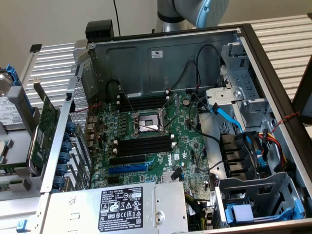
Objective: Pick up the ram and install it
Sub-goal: 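Pick up the ram and move it above insertion slot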
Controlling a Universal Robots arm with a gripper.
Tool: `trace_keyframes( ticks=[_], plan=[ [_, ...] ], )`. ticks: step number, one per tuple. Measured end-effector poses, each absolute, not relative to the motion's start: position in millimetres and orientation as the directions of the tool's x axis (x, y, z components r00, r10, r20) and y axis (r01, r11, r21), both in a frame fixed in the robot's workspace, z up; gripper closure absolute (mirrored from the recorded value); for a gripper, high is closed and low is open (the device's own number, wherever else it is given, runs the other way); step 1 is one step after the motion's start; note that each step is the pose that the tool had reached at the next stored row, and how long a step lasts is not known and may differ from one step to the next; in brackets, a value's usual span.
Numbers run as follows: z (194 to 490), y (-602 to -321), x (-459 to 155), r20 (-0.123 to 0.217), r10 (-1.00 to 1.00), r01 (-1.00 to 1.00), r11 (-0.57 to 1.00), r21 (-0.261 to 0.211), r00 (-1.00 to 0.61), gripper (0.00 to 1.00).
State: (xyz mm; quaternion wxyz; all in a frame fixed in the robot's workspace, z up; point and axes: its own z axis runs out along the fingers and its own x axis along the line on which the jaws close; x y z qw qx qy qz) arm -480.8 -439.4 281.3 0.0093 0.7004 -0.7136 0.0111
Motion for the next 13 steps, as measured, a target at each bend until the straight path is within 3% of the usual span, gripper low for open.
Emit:
trace_keyframes(
  ticks=[13],
  plan=[
    [257.7,-440.1,-479.6,0.028,-1.000,-1.000,0.001,-0.003,-0.001,0.58]
  ],
)
